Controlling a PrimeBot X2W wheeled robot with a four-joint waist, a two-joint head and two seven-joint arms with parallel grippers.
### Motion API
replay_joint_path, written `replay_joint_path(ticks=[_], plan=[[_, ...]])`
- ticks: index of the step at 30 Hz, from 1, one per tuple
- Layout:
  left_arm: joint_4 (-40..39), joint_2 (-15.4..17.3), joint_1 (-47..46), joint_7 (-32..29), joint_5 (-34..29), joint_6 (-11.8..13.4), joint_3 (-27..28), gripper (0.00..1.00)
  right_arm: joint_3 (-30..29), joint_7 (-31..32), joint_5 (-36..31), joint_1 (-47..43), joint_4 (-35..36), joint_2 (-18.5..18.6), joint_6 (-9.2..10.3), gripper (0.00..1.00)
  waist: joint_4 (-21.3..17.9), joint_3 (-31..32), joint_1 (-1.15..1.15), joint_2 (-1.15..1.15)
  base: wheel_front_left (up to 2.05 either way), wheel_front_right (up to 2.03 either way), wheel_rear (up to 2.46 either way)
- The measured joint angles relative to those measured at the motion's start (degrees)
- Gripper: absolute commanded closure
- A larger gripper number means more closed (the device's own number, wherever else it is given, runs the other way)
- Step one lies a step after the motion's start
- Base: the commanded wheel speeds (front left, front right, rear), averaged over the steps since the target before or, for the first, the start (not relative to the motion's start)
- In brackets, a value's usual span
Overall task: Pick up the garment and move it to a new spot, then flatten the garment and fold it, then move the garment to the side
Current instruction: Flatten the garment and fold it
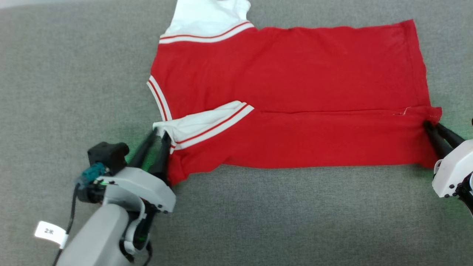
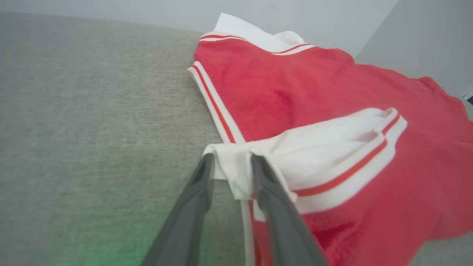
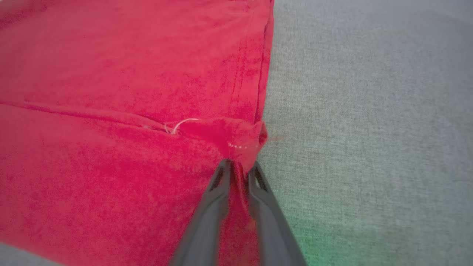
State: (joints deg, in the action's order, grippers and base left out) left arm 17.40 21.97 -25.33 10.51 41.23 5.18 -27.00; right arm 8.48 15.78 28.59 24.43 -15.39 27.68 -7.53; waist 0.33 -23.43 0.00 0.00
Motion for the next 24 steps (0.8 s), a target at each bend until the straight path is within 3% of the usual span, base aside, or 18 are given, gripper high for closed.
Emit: replay_joint_path(ticks=[6, 15, 20, 24], plan=[[-6.7, 3.6, 1.9, -5.0, -0.7, 4.5, 0.6, 0.0, -1.2, -2.4, -0.3, -0.9, 1.9, -0.6, 0.0, 0.0, 0.1, 3.1, -0.01, 0.0, 0.0, 0.0, 0.0], [-24.9, 12.0, 8.1, -23.1, -0.1, 13.9, -0.1, 0.0, -4.9, -1.6, -0.6, -5.2, 7.7, -1.5, 0.0, 0.0, 0.7, 6.2, 0.0, 0.0, 0.0, 0.0, 0.0], [-33.6, 14.4, 9.4, -32.9, 2.6, 16.7, -1.1, 0.0, -5.5, -0.8, -1.2, -6.1, 10.7, -3.1, 0.0, 0.0, 0.4, 5.2, 0.0, 0.0, 0.0, 0.0, 0.0], [-35.0, 16.3, 9.1, -39.1, 4.7, 17.5, -1.4, 0.0, -5.2, -0.7, -1.5, -6.0, 11.9, -4.3, 0.0, 0.0, 0.0, 3.9, 0.0, 0.0, 0.0, 0.0, 0.0]])
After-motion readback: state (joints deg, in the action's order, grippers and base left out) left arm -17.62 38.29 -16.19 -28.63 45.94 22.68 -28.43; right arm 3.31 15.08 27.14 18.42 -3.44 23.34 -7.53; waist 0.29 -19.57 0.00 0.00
